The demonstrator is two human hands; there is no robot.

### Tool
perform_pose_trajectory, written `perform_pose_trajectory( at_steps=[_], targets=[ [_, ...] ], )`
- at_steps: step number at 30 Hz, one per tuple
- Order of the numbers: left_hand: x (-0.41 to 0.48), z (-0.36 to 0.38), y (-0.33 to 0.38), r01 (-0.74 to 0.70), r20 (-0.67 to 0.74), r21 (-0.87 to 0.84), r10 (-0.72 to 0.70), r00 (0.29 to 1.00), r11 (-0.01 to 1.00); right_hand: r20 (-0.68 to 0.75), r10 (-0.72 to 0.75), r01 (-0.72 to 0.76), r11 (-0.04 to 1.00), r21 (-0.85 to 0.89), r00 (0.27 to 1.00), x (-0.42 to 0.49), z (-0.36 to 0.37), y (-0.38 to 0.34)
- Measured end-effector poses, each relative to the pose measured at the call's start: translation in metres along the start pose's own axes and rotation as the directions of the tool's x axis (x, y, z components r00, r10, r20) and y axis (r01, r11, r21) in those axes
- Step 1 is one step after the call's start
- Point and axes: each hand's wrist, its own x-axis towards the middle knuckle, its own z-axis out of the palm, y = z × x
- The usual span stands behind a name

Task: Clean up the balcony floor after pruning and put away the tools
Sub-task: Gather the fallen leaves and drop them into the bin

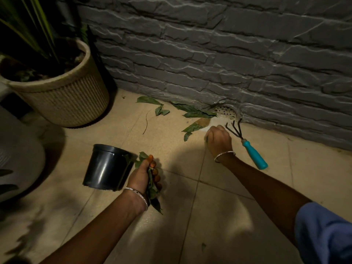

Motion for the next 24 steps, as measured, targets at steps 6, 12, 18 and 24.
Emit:
perform_pose_trajectory(
  at_steps=[6,12,18,24],
  targets=[
    [-0.003,0.001,0.004,-0.014,0.02,-0.001,0.014,1.0,1.0,0.176,0.109,-0.11,0.994,-0.003,0.978,0.022,0.005,-0.027],
    [-0.001,-0.002,0.002,-0.003,0.001,-0.038,0.003,1.0,0.999,0.489,0.048,0.031,0.988,-0.153,0.871,0.019,0.029,-0.034],
    [-0.005,-0.004,0.003,-0.003,-0.003,-0.042,0.003,1.0,0.999,0.418,-0.018,0.11,0.974,-0.197,0.908,0.0,0.034,-0.034],
    [-0.007,-0.004,0.004,-0.008,0.013,-0.069,0.009,1.0,0.998,0.342,-0.015,0.05,0.994,-0.095,0.94,-0.032,0.024,-0.032]
  ],
)
